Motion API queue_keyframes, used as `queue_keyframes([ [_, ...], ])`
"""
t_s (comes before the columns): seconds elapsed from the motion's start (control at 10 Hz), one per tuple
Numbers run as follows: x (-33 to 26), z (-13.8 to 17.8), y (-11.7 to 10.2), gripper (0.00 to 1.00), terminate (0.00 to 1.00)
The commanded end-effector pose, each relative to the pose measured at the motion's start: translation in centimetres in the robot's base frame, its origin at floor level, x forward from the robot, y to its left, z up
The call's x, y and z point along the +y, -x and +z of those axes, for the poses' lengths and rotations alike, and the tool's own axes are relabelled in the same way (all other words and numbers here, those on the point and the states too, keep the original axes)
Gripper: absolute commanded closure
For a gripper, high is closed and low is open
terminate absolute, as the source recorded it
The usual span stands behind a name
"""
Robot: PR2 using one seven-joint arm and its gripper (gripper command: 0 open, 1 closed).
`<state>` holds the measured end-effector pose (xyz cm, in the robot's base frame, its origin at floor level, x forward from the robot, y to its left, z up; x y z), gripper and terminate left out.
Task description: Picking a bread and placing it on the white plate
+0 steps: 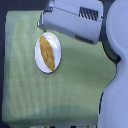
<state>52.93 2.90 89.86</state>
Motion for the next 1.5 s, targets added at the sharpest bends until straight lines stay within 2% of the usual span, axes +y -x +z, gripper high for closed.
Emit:
queue_keyframes([
  [0.0,-6.4,2.2,-0.2,0.00,0.00],
  [0.4,-18.2,2.7,0.6,0.00,0.00],
  [0.7,-23.4,3.0,1.4,0.00,0.00],
  [1.2,-27.1,3.8,2.0,0.00,0.00],
  [1.4,-26.7,3.5,2.3,0.00,0.00],
])
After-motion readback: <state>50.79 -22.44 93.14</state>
